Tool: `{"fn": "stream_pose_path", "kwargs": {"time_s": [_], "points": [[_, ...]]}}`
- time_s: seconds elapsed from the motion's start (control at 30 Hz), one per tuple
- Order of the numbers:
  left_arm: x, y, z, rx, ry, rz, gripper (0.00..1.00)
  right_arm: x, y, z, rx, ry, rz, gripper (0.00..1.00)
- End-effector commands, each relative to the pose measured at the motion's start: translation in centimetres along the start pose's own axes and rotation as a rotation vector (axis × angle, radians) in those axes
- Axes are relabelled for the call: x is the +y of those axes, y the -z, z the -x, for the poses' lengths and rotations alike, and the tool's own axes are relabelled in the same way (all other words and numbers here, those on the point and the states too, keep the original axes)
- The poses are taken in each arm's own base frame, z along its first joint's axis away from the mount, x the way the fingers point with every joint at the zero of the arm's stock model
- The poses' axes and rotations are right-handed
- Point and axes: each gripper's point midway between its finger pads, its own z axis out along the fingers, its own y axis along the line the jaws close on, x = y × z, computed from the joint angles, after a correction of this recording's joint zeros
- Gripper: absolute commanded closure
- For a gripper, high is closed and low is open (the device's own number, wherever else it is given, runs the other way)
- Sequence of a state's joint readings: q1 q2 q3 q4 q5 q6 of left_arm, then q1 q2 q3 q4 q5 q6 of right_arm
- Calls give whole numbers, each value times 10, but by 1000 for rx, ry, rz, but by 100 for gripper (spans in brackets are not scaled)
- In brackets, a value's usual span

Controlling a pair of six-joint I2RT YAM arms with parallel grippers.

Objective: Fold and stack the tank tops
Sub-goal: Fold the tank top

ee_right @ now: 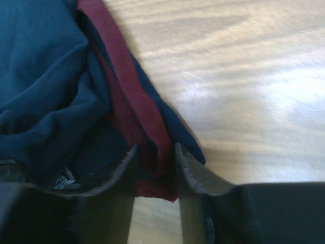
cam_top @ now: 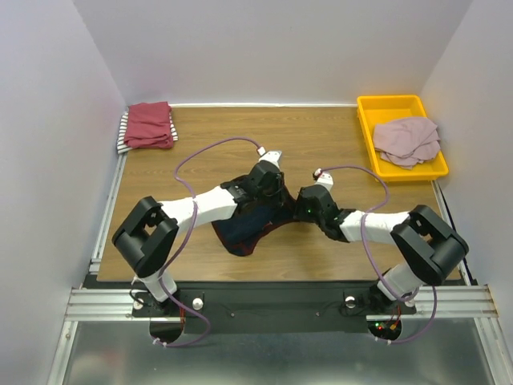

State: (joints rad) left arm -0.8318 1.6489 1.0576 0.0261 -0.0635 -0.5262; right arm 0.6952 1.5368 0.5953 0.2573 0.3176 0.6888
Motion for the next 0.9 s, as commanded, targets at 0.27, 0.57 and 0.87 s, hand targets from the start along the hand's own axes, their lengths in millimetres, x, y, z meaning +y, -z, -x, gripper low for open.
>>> {"fn": "stream_pose_path", "kwargs": {"time_s": [0.27, 0.57, 0.87], "points": [[-66, 50, 66, -159, -33, -254, 32, -14, 44, -1, 38, -99, -44, 50], [11, 75, 131, -260, 49, 54, 33, 11, 67, 46, -33, -91, 1, 54], [145, 52, 146, -157, 12, 479, 33, 10, 17, 24, 100, 29, -132, 59]]}}
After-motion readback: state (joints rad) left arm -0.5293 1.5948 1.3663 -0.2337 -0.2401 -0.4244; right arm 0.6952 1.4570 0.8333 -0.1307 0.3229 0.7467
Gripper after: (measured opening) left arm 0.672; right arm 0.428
